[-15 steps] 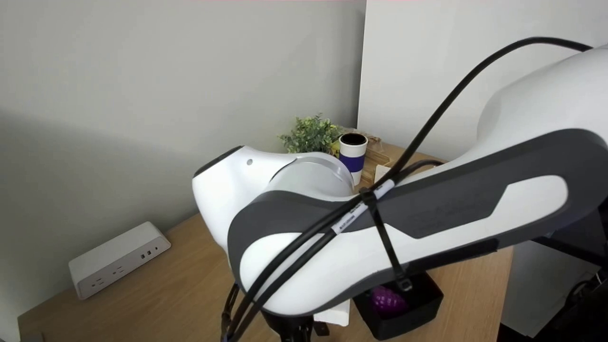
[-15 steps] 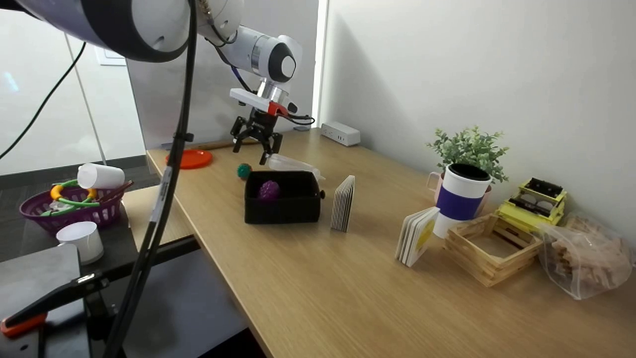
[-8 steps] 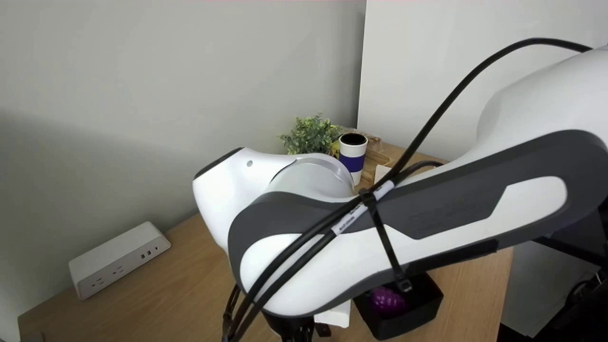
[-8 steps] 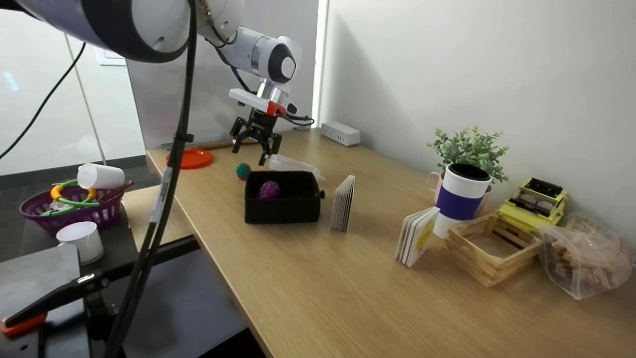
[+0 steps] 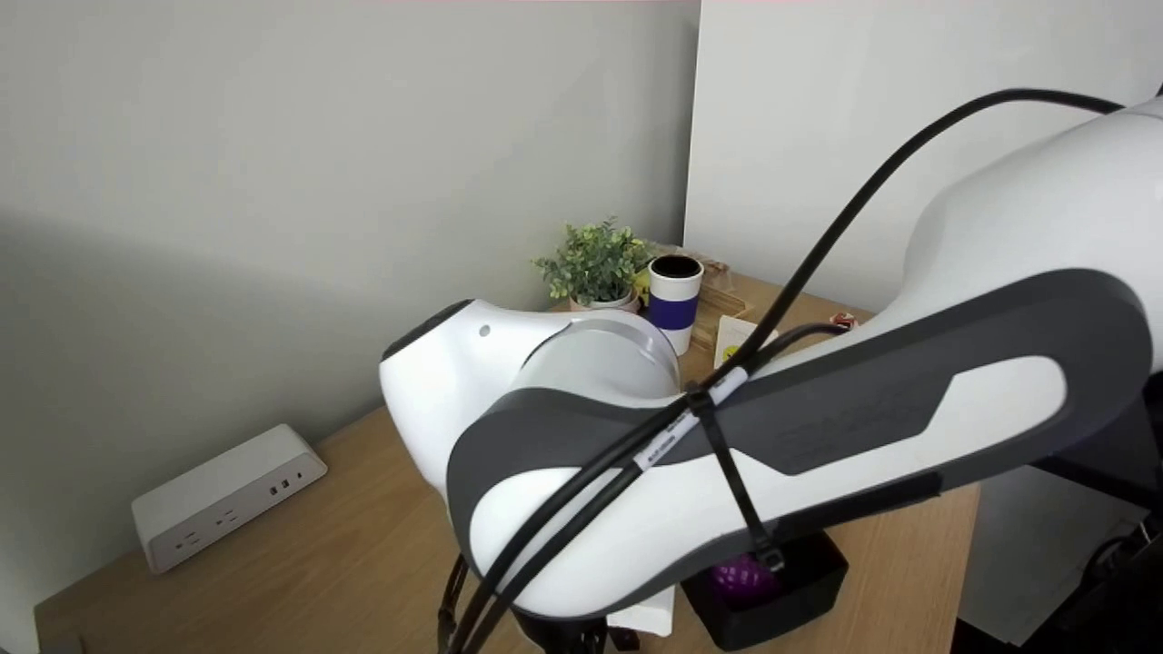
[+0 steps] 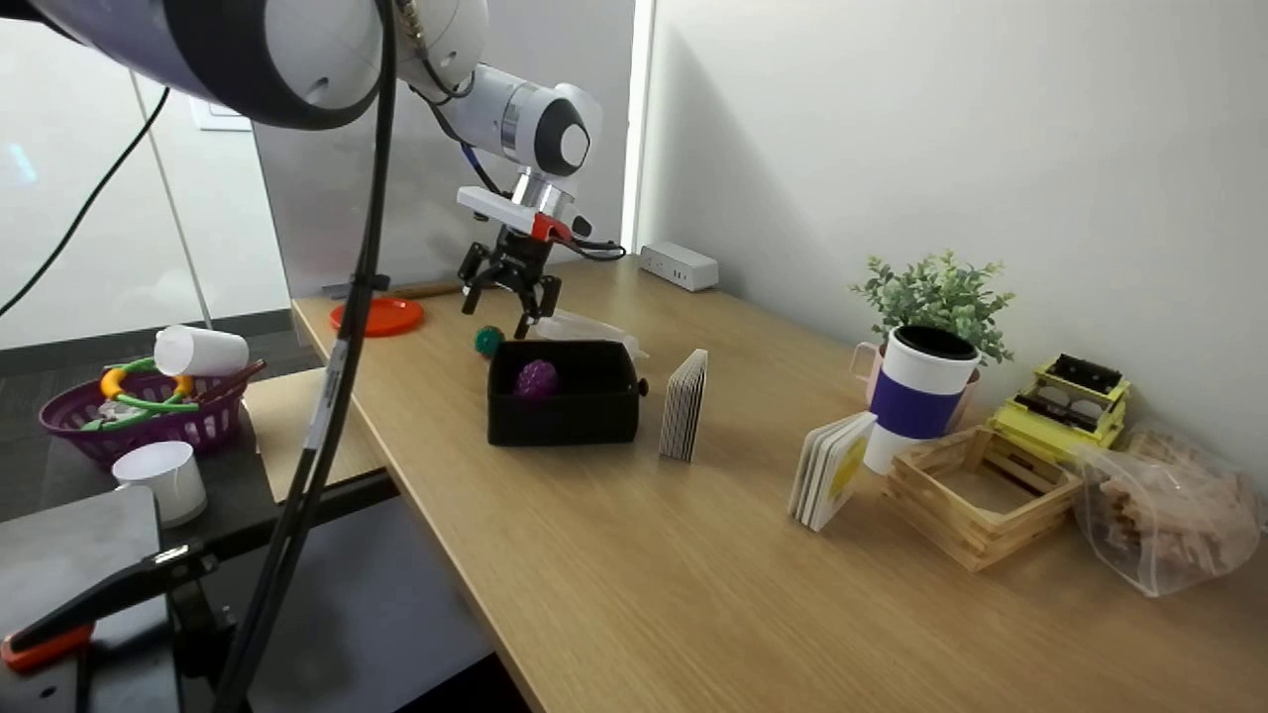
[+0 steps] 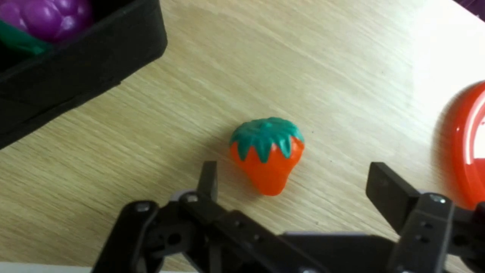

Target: Put the grape and strawberry toys in the black box

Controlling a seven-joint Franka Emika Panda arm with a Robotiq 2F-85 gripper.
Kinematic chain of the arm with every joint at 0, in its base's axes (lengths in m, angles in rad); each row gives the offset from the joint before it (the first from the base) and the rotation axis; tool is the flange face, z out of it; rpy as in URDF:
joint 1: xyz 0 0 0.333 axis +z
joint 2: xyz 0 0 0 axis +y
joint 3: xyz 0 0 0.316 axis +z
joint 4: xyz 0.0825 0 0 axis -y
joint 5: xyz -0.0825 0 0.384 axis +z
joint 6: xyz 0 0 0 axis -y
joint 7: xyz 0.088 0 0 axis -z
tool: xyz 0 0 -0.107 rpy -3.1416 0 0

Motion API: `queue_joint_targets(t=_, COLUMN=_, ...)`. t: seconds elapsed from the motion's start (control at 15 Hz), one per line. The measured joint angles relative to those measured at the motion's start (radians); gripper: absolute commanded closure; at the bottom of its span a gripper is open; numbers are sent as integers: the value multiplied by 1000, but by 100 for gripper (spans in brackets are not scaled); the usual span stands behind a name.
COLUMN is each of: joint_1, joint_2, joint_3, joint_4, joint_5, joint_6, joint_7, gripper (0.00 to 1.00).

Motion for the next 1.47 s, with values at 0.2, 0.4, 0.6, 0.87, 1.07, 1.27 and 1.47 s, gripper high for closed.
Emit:
queue_joint_targets(t=0.2, joint_1=0, joint_2=0, joint_3=0, joint_4=-23, joint_5=0, joint_6=19, joint_7=0, gripper=0)
queue_joint_targets(t=0.4, joint_1=0, joint_2=0, joint_3=0, joint_4=-48, joint_5=0, joint_6=43, joint_7=0, gripper=26)
queue_joint_targets(t=0.6, joint_1=1, joint_2=0, joint_3=0, joint_4=-67, joint_5=-1, joint_6=56, joint_7=0, gripper=38)
queue_joint_targets(t=0.87, joint_1=-2, joint_2=-7, joint_3=-7, joint_4=-67, joint_5=-5, joint_6=57, joint_7=0, gripper=66)
queue_joint_targets(t=1.07, joint_1=-7, joint_2=-10, joint_3=-12, joint_4=-67, joint_5=-7, joint_6=56, joint_7=0, gripper=79)
queue_joint_targets(t=1.27, joint_1=-7, joint_2=-10, joint_3=-12, joint_4=-67, joint_5=-8, joint_6=57, joint_7=1, gripper=79)
queue_joint_targets(t=1.47, joint_1=3, joint_2=-10, joint_3=-11, joint_4=-67, joint_5=-8, joint_6=60, joint_7=15, gripper=79)
